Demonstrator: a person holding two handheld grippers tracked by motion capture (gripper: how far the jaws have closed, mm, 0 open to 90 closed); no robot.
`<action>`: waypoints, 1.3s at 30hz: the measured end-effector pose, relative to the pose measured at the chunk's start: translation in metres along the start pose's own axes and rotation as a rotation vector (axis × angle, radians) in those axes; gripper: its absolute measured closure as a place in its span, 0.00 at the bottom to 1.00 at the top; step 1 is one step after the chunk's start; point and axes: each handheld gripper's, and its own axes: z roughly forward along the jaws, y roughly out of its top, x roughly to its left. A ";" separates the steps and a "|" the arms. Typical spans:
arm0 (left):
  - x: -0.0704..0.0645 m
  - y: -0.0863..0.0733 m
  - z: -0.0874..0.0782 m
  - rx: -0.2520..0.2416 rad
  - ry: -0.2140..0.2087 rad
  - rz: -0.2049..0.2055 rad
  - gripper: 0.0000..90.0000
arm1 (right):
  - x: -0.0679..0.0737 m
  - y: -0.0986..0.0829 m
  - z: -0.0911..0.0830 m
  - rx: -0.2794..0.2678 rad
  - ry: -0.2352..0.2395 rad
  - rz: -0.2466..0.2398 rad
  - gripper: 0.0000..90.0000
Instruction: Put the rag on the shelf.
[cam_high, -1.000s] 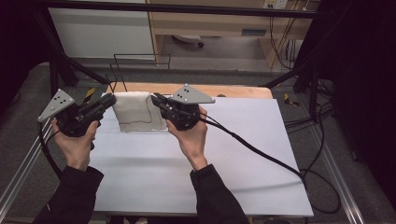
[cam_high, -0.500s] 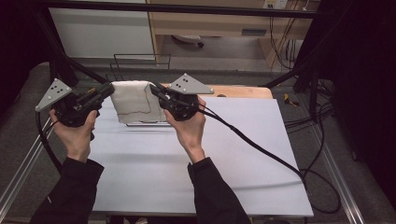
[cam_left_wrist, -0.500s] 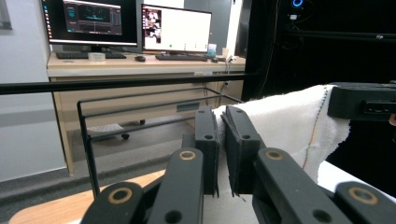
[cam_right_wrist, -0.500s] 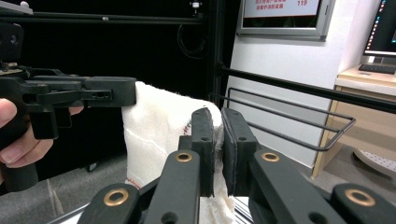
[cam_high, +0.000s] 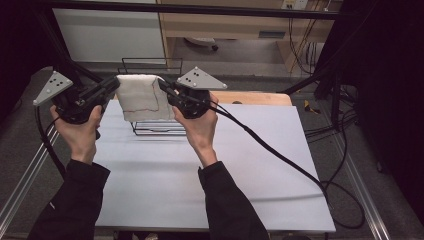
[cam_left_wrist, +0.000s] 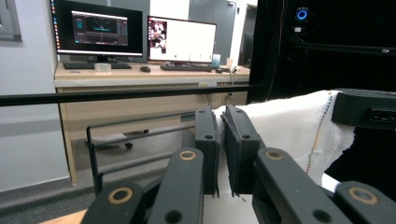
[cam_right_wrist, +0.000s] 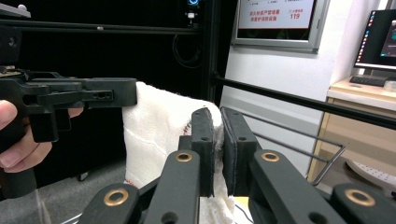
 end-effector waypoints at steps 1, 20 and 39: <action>0.001 0.001 0.001 -0.003 0.000 0.000 0.93 | 0.000 0.002 0.001 -0.001 -0.002 -0.005 0.94; 0.013 0.031 0.015 -0.033 0.019 0.017 0.93 | -0.011 0.030 0.019 -0.036 -0.017 -0.012 0.94; 0.026 0.054 0.037 -0.047 0.019 0.009 0.93 | -0.026 0.050 0.036 -0.054 -0.032 -0.009 0.94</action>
